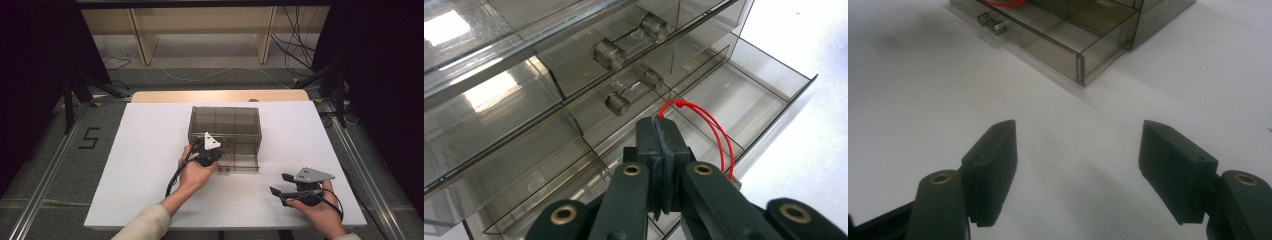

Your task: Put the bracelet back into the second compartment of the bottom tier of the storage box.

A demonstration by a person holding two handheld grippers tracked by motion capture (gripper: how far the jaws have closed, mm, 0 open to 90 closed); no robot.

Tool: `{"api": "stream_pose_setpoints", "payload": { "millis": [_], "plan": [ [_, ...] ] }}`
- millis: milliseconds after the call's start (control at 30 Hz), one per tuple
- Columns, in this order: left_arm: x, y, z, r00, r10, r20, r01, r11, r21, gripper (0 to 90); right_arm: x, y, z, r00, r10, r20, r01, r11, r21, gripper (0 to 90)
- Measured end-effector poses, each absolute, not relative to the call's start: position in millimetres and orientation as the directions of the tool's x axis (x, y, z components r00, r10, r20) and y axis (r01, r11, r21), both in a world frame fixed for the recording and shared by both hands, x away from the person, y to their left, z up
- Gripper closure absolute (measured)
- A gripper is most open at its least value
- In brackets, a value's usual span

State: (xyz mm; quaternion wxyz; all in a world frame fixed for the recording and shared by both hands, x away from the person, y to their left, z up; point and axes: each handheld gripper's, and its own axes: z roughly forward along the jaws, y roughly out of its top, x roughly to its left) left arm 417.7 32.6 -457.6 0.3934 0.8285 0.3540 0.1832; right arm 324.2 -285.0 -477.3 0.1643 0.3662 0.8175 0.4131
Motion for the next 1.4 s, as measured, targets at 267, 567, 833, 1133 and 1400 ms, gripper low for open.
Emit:
{"api": "stream_pose_setpoints", "payload": {
  "millis": [267, 567, 833, 1133, 1400],
  "plan": [
    [420.0, 30.6, -459.2, 0.68, 0.732, 0.035, 0.439, -0.446, 0.78, 89.7, 324.2, -285.0, -477.3, -0.677, 0.735, 0.034, 0.462, 0.388, 0.797, 32.3],
    [422.2, 28.9, -460.7, 0.677, 0.735, 0.044, 0.437, -0.449, 0.779, 89.7, 324.2, -285.4, -477.2, -0.68, 0.732, 0.031, 0.46, 0.395, 0.795, 32.3],
    [423.2, 27.3, -461.9, 0.676, 0.736, 0.047, 0.438, -0.452, 0.777, 89.7, 324.2, -285.5, -477.2, -0.681, 0.732, 0.031, 0.46, 0.395, 0.795, 32.3],
    [424.3, 26.1, -463.5, 0.675, 0.736, 0.054, 0.436, -0.458, 0.775, 89.7, 324.0, -285.5, -477.2, -0.681, 0.731, 0.031, 0.46, 0.395, 0.795, 32.3],
    [424.5, 24.7, -465.1, 0.677, 0.733, 0.056, 0.438, -0.463, 0.77, 89.7, 324.0, -285.1, -477.2, -0.68, 0.733, 0.034, 0.462, 0.392, 0.795, 32.3]
  ]
}}
